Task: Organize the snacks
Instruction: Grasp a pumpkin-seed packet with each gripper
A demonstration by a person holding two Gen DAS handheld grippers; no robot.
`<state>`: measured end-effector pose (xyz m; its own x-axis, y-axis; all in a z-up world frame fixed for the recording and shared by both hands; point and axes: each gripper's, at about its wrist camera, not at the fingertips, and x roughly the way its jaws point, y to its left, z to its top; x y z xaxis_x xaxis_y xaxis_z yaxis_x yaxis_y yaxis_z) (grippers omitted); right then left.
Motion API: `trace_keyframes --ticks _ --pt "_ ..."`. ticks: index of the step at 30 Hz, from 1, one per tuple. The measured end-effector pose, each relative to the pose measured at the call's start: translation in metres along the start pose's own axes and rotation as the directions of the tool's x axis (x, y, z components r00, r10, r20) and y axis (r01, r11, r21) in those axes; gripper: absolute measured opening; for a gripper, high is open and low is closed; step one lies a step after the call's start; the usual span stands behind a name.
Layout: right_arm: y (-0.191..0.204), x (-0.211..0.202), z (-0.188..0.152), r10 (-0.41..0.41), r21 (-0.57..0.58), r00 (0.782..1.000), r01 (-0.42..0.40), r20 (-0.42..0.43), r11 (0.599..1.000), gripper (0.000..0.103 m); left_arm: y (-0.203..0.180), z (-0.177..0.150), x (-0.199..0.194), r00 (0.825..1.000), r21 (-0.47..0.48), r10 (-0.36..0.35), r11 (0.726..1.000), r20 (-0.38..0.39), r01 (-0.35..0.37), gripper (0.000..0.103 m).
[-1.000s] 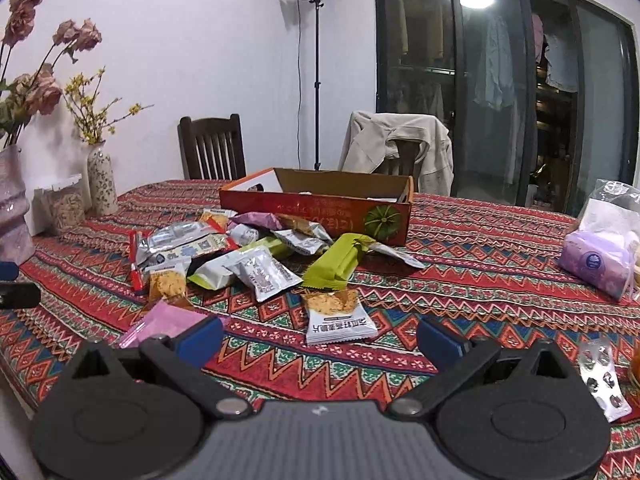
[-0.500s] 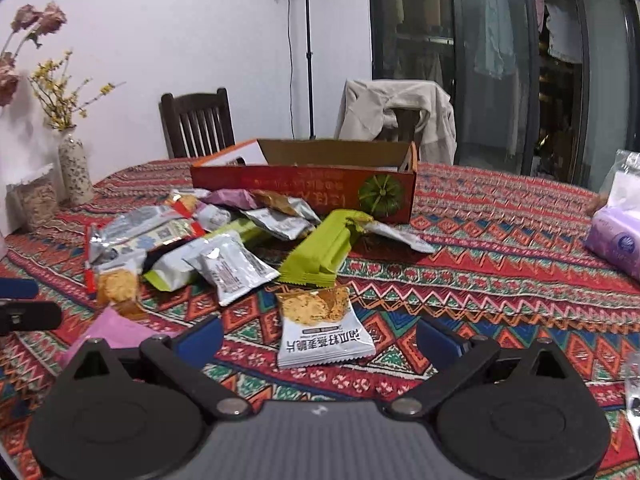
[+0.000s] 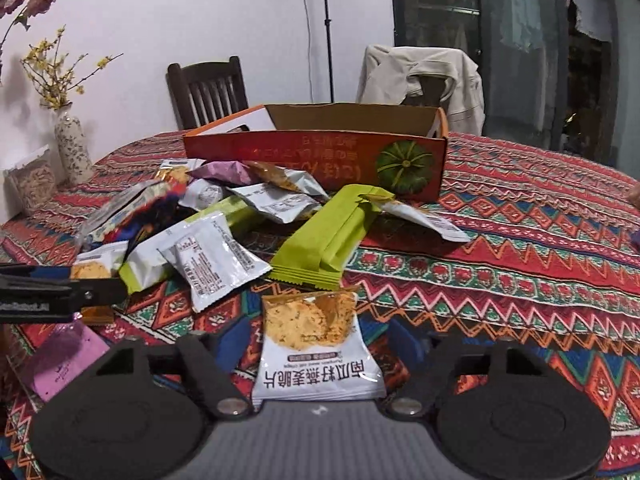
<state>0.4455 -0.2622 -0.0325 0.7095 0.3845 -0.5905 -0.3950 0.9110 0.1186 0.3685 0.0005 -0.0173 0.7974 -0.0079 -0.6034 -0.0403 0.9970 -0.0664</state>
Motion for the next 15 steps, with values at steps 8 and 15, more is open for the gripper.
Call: trace_keyframes --ticks 8,15 --pt "0.003 -0.013 -0.009 0.012 -0.051 1.0 -0.012 -0.01 0.999 0.052 -0.014 -0.007 -0.012 1.0 0.045 0.003 0.999 0.008 -0.003 0.042" --pt "-0.004 -0.039 -0.021 0.023 -0.029 1.0 -0.023 0.007 0.999 0.052 -0.018 -0.009 -0.014 1.0 0.033 0.007 0.999 -0.019 -0.006 0.047"
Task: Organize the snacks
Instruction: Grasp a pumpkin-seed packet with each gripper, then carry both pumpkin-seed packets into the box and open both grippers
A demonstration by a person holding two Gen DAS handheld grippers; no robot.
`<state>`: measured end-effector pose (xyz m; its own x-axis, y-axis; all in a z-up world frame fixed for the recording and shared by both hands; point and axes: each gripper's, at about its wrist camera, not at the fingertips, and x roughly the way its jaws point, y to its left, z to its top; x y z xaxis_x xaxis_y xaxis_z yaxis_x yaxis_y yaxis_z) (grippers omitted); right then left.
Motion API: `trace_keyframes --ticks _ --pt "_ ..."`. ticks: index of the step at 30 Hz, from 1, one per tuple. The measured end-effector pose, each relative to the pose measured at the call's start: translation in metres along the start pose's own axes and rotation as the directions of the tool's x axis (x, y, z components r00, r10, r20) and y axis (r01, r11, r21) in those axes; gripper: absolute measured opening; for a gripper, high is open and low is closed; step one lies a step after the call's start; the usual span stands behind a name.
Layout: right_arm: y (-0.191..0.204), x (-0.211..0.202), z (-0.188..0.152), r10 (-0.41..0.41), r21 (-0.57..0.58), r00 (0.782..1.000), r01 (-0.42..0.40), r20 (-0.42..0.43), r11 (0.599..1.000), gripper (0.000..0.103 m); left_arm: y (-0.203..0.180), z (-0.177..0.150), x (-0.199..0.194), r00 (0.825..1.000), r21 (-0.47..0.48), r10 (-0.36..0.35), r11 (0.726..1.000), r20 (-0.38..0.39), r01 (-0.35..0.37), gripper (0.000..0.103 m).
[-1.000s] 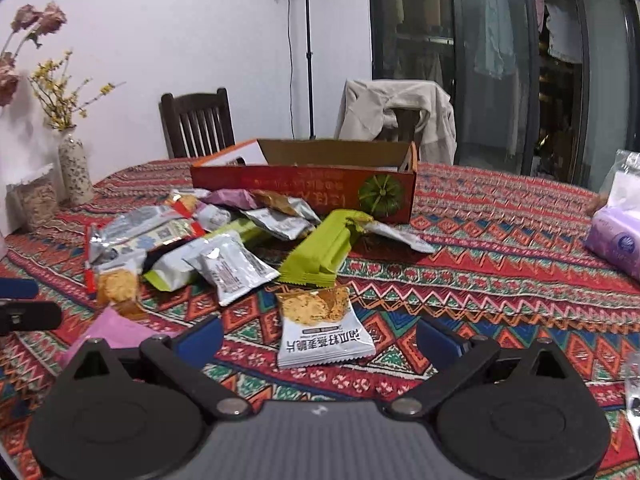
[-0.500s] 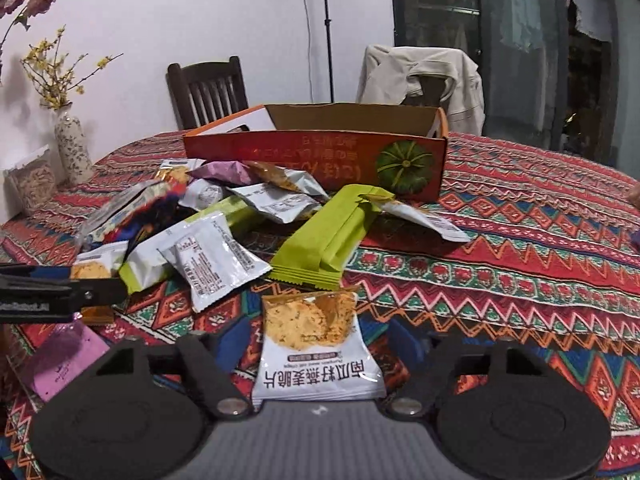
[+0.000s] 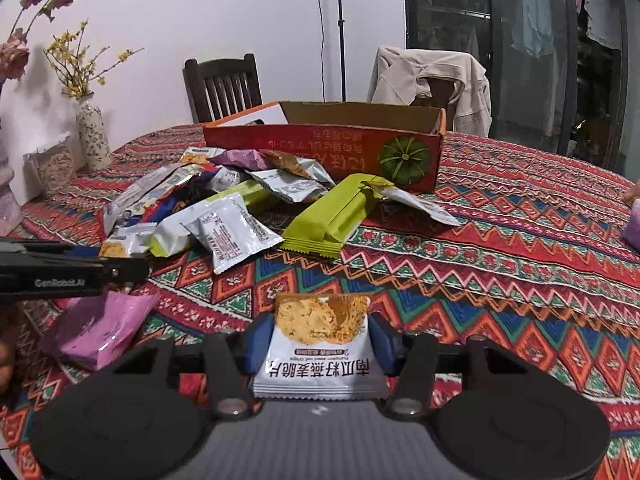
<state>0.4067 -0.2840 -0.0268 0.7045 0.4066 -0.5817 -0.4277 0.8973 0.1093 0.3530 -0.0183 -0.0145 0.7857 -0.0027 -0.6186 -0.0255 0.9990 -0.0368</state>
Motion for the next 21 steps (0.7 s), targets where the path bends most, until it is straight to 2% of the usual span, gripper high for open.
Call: trace_keyframes --ticks 3,5,6,7,9,12,15,18,21 --pt "-0.003 -0.009 0.0 0.002 0.003 1.0 -0.002 0.017 1.0 0.052 0.001 0.001 0.002 1.0 -0.011 -0.018 1.0 -0.01 0.018 0.053" --pt "-0.003 -0.013 0.0 0.002 0.002 1.0 -0.002 0.025 1.0 0.052 0.002 0.002 0.004 1.0 -0.023 -0.019 1.0 -0.009 0.019 0.053" --pt "-0.003 -0.015 0.0 0.003 0.004 1.0 -0.003 0.028 1.0 0.052 0.003 0.003 0.004 1.0 -0.026 -0.02 0.999 -0.01 0.019 0.045" --pt "-0.004 -0.016 0.0 0.004 0.005 1.0 -0.004 0.03 1.0 0.052 0.003 0.003 0.004 1.0 -0.027 -0.019 0.999 -0.009 0.019 0.042" --pt "-0.005 -0.016 0.0 0.005 0.006 1.0 -0.005 0.031 1.0 0.052 0.006 0.005 0.002 0.999 -0.032 -0.037 0.999 -0.006 0.037 0.04" --pt "-0.004 -0.017 0.001 0.009 0.006 0.999 -0.009 0.04 1.0 0.051 0.01 0.011 -0.013 0.998 -0.042 -0.053 0.998 0.038 0.054 0.04" --pt "-0.004 -0.02 0.006 0.023 0.006 0.998 -0.024 0.055 1.0 0.025 0.015 0.026 -0.032 0.99 -0.046 -0.087 0.995 0.108 0.092 0.04" --pt "-0.003 -0.022 0.016 0.048 0.01 0.996 -0.049 0.076 0.999 0.025 0.024 0.046 -0.043 0.979 -0.038 -0.119 0.991 0.165 0.127 0.04" --pt "0.0 -0.014 0.023 0.039 -0.014 0.997 -0.038 0.064 0.999 0.026 0.032 0.06 -0.047 0.972 -0.039 -0.142 0.988 0.188 0.152 0.04"
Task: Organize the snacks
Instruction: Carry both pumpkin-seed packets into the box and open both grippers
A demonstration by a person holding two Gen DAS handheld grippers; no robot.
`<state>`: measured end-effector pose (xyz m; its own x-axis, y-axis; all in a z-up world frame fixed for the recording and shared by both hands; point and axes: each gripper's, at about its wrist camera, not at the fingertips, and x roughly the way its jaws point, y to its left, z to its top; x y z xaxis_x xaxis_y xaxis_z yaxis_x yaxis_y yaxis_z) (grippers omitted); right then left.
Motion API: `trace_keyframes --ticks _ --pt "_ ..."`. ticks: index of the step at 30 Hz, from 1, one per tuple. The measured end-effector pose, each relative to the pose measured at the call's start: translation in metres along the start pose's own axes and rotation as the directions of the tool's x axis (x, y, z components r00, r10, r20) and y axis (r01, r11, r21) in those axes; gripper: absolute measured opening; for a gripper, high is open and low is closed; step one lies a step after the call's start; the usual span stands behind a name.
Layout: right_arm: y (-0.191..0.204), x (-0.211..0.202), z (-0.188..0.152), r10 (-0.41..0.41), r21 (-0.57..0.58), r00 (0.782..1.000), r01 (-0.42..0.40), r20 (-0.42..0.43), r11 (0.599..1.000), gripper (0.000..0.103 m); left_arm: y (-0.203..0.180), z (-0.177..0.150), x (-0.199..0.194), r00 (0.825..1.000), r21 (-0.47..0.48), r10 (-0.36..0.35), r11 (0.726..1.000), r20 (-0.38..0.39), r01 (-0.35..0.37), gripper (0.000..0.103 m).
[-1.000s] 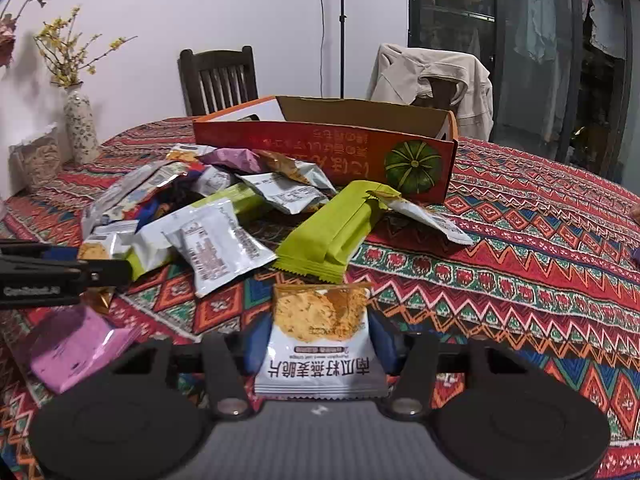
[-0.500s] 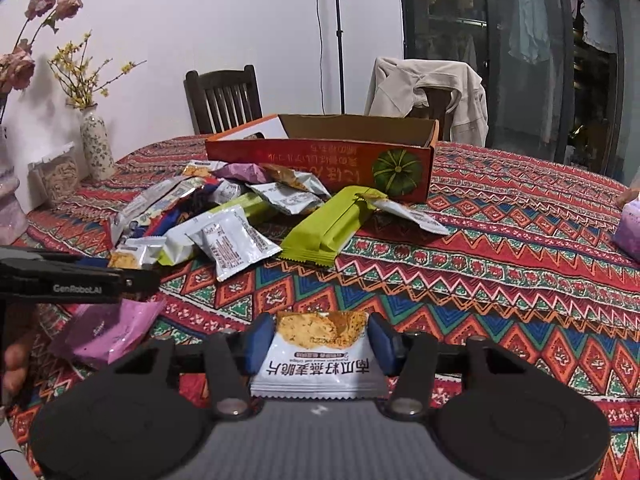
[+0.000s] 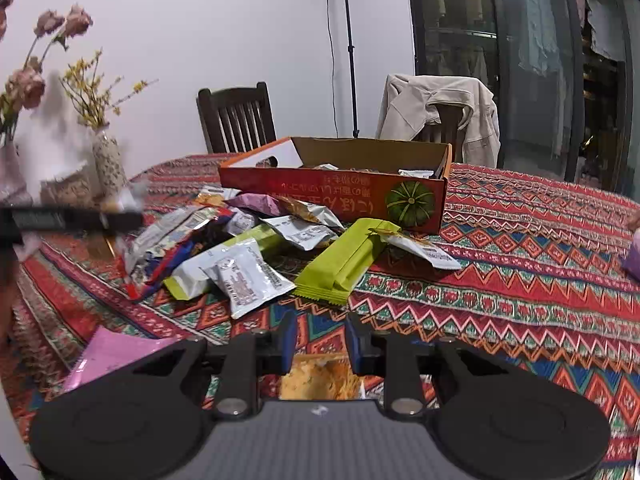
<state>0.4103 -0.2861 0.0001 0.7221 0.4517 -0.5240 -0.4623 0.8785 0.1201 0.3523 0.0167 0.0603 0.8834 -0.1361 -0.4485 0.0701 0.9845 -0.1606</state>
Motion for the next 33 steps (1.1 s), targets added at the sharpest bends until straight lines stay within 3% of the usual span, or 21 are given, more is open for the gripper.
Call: trace_keyframes --ticks 2,3,4,5,12,13,14,20,24,27,29,32,33 --pt "0.001 0.007 0.0 0.013 -0.007 1.0 -0.013 -0.023 1.0 0.04 0.004 0.003 0.0 1.0 -0.01 -0.015 1.0 -0.002 0.015 0.04" --pt "0.002 0.01 -0.002 0.023 -0.009 0.999 -0.023 -0.033 1.0 0.057 0.007 0.003 0.001 1.0 -0.017 -0.025 1.0 -0.007 0.025 0.04" --pt "0.003 0.013 -0.005 0.031 -0.017 0.999 -0.032 -0.044 0.999 0.067 0.009 0.002 0.002 0.999 -0.024 -0.033 0.999 -0.014 0.033 0.04" --pt "0.004 0.015 -0.008 0.032 -0.024 0.998 -0.034 -0.059 0.999 0.068 0.01 0.0 0.002 0.999 -0.029 -0.039 0.999 -0.02 0.039 0.04" --pt "0.001 0.02 -0.024 -0.021 -0.062 0.991 0.013 -0.133 0.998 0.066 0.021 -0.01 0.003 0.998 -0.056 -0.051 0.997 -0.035 0.049 0.04" --pt "0.0 0.017 -0.025 -0.025 -0.061 0.99 0.017 -0.135 0.998 0.052 0.022 -0.01 0.004 0.998 -0.06 -0.053 0.997 -0.036 0.051 0.04" --pt "-0.002 0.015 -0.026 -0.028 -0.052 0.991 0.021 -0.133 0.998 0.046 0.023 -0.01 0.005 0.998 -0.062 -0.057 0.997 -0.037 0.055 0.04" --pt "-0.01 0.001 -0.009 -0.02 -0.002 0.998 0.02 -0.066 1.0 0.041 0.028 0.028 0.022 0.986 -0.026 -0.166 0.986 -0.026 0.166 0.04" --pt "-0.018 -0.001 0.041 0.001 -0.008 0.998 0.0 0.057 1.0 0.041 0.034 0.087 0.077 0.972 -0.009 -0.227 0.974 -0.069 0.227 0.04" --pt "-0.027 0.028 0.094 0.026 -0.026 0.994 -0.023 0.106 0.999 0.041 0.03 0.125 0.137 0.973 0.027 -0.195 0.98 -0.12 0.2 0.04" --pt "-0.036 0.062 0.131 0.033 -0.022 0.994 -0.031 0.1 0.999 0.041 0.028 0.146 0.181 0.98 0.044 -0.137 0.989 -0.146 0.144 0.04" --pt "-0.055 0.139 0.185 0.047 0.042 0.999 -0.048 0.022 0.998 0.041 0.03 0.168 0.248 0.969 0.047 -0.104 0.992 -0.226 0.117 0.04" --pt "-0.06 0.163 0.197 0.048 0.064 0.999 -0.047 -0.015 0.997 0.041 0.031 0.172 0.27 0.969 0.062 -0.052 0.996 -0.24 0.069 0.04"
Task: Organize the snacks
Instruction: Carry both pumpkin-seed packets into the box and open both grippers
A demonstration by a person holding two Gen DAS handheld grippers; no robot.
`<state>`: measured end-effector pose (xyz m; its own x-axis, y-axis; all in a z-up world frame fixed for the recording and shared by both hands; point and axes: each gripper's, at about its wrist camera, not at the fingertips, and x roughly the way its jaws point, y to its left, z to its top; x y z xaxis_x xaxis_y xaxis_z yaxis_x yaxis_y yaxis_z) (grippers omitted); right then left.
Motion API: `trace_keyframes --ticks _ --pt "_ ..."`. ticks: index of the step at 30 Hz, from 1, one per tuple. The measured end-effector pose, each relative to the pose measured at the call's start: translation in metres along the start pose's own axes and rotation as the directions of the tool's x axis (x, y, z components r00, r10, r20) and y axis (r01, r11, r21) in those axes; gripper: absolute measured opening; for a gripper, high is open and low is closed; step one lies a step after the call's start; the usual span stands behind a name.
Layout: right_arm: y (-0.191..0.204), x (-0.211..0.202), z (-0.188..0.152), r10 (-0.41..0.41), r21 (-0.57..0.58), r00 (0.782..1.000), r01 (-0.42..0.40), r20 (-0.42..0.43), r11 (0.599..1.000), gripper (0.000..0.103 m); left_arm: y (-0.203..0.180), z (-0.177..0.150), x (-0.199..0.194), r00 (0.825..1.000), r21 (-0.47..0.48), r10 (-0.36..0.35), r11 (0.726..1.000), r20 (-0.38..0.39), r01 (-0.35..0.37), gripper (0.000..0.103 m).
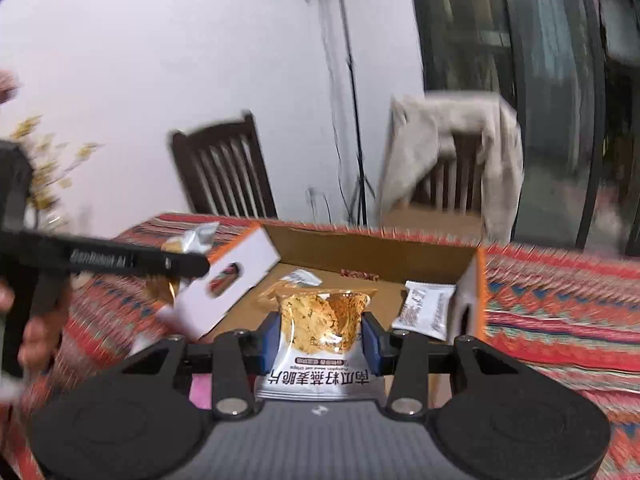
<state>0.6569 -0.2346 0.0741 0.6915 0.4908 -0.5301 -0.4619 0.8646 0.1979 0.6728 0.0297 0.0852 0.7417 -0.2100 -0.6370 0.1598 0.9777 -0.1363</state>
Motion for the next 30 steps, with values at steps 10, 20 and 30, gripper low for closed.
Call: trace_keyframes --ticks 10,20,30 --pt "-0.039 0.176 0.053 -0.181 0.082 0.947 0.209 -0.265 0.975 0.044 0.023 0.022 0.12 0.969 0.095 0.167 0.984 -0.183 -0.152 0.042" --pt "-0.041 0.17 0.057 -0.162 0.094 0.962 0.186 -0.218 0.978 0.055 0.032 0.035 0.06 0.99 0.055 0.113 0.993 -0.08 -0.109 0.06" --pt "-0.005 0.026 0.063 -0.111 -0.077 0.994 0.109 -0.015 0.991 0.08 0.019 0.003 -0.103 0.993 0.05 0.024 0.998 0.119 -0.03 0.073"
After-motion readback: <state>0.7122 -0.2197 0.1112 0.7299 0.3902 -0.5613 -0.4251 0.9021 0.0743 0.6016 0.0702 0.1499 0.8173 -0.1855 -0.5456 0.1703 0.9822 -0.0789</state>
